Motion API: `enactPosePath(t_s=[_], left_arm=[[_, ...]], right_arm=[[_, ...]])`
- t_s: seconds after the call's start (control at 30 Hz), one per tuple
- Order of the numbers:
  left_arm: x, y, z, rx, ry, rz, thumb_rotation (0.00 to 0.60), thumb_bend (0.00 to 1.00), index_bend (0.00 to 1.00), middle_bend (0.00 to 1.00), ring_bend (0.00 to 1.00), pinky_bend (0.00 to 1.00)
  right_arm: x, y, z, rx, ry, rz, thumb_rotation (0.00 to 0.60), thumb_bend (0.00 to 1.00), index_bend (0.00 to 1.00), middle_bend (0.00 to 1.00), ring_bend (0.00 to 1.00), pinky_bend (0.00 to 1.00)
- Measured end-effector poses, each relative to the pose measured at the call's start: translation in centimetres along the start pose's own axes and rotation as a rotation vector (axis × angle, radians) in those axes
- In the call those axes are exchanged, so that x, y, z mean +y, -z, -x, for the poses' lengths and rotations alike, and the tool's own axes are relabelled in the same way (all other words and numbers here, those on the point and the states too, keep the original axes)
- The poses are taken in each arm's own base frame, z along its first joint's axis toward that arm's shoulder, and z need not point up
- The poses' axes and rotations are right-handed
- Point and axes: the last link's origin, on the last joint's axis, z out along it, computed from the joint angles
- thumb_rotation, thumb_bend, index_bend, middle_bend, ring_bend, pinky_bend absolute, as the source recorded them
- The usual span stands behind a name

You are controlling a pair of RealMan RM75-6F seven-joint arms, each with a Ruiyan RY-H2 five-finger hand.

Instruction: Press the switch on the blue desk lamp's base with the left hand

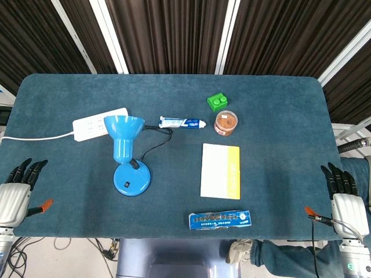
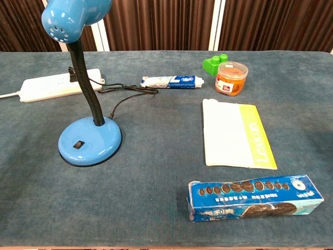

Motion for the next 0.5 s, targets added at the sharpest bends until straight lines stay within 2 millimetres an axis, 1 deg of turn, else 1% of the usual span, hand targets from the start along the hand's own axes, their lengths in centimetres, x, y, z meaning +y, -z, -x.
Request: enactPosePath(t_s=[0.5], left_arm=[[0.00, 0.11, -0.11, 0.005, 0.001, -0.001, 0.600, 0.15, 0.08, 0.13, 0.03, 0.14]], right_arm=[[0.03, 0.01, -0.15, 0.001, -0.002, -0.002, 0.600, 0.11, 0.00, 0.02, 0.04, 0.00]])
